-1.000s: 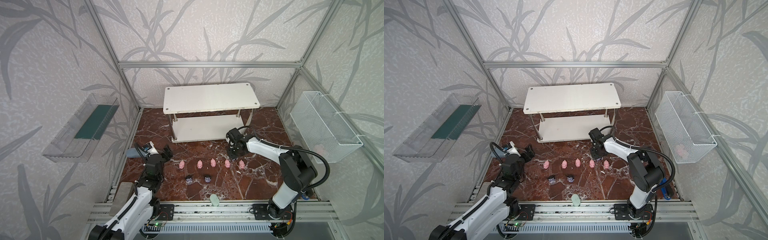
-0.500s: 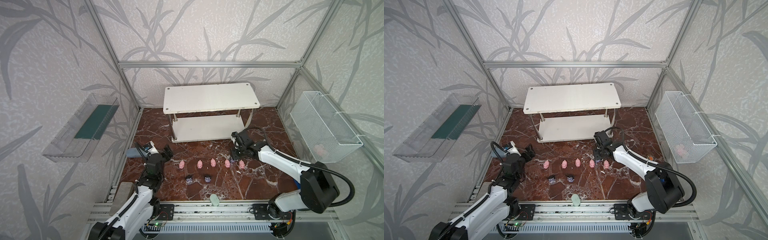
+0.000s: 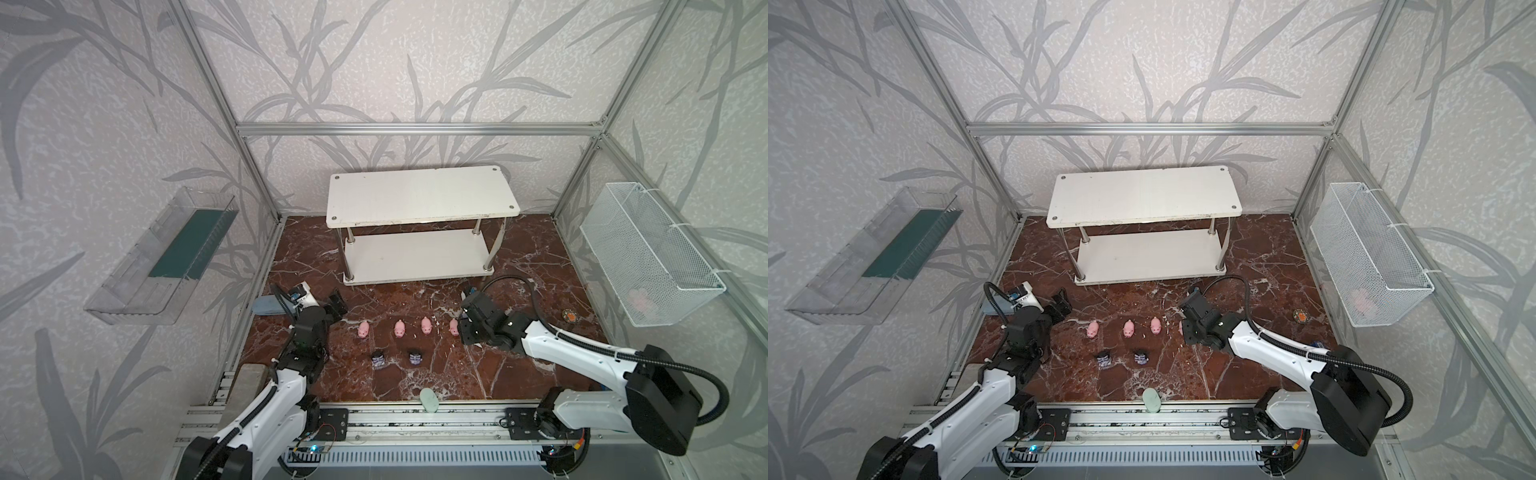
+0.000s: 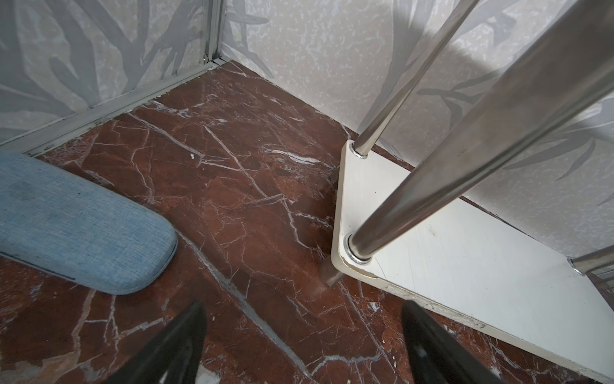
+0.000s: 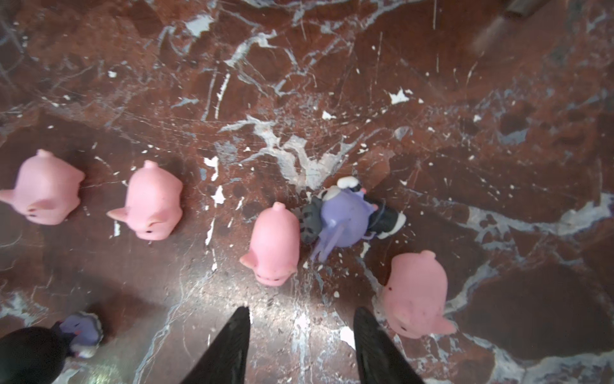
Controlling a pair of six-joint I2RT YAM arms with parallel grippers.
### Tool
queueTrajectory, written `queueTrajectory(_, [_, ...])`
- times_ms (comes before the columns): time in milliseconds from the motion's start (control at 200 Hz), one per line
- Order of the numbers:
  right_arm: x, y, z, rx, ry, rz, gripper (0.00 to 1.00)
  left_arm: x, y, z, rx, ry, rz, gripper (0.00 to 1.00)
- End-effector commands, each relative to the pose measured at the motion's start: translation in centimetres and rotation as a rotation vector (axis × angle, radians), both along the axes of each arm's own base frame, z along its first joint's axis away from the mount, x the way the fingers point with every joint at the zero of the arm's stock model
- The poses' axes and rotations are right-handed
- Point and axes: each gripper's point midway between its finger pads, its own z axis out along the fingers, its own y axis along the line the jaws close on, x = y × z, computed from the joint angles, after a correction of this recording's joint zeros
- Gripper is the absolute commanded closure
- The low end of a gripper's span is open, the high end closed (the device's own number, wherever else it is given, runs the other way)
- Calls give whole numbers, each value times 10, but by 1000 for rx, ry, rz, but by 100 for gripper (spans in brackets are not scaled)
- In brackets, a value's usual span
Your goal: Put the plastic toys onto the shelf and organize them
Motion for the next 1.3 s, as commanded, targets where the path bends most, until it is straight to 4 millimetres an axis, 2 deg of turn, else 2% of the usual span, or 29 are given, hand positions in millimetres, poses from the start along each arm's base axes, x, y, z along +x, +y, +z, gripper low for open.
queueTrajectory(0, [13, -4, 0, 2, -50, -91, 48, 2, 0, 4, -27, -25, 4, 10])
queueTrajectory(390, [34, 7, -9, -2, -60, -112, 48, 0, 3, 5, -15, -27, 20, 10])
queueTrajectory(635, [40, 2, -16, 22, -35, -166, 48, 1, 4, 6, -11, -25, 22, 10])
queueTrajectory(950, [49, 1, -13, 51, -36, -186, 48, 3, 3, 7, -11, -26, 18, 10])
queueTrajectory(1295, [51, 2, -25, 33, 9, -181, 55, 4, 2, 9, -5, -27, 17, 10])
